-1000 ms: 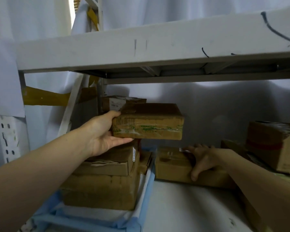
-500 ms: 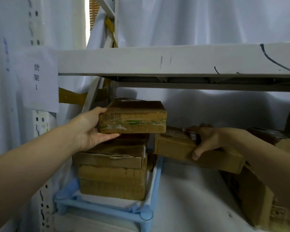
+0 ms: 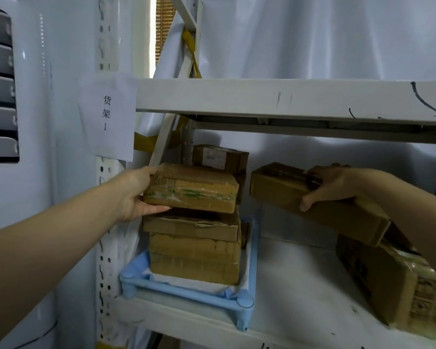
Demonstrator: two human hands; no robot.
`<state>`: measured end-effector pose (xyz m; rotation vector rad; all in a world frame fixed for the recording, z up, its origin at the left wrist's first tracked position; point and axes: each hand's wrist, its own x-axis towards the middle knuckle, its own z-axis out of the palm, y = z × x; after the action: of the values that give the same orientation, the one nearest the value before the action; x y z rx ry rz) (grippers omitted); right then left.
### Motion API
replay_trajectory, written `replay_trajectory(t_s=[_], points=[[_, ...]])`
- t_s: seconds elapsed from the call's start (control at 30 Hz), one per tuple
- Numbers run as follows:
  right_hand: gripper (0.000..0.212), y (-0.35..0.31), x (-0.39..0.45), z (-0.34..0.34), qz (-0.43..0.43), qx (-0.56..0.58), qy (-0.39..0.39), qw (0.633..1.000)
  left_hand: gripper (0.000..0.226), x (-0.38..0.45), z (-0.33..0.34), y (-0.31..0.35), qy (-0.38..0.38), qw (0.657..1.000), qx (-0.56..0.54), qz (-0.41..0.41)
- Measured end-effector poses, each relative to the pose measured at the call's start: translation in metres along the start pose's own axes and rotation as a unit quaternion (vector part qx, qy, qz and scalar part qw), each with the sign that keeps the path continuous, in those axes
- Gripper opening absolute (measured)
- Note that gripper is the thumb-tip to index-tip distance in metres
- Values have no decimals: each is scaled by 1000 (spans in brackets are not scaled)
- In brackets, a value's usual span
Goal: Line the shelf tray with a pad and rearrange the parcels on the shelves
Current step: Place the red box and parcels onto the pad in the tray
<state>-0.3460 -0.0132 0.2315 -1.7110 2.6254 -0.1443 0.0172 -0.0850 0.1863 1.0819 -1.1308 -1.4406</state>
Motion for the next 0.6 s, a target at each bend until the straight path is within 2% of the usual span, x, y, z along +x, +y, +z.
replay_trajectory(t_s=[0.23, 0.33, 0.47, 0.6], points=[[103, -13, -9, -1, 15, 64, 5, 998, 26, 11, 3, -1, 4, 999, 52, -3], [101, -21, -15, -5, 6, 108, 1, 994, 24, 17, 7, 0, 14, 996, 83, 21], [92, -37, -22, -11, -28, 146, 3, 989, 46, 29, 8, -7, 49, 975, 204, 75], [91, -59, -16, -16, -82, 157, 18, 984, 46, 36, 5, -15, 34, 965, 248, 80]])
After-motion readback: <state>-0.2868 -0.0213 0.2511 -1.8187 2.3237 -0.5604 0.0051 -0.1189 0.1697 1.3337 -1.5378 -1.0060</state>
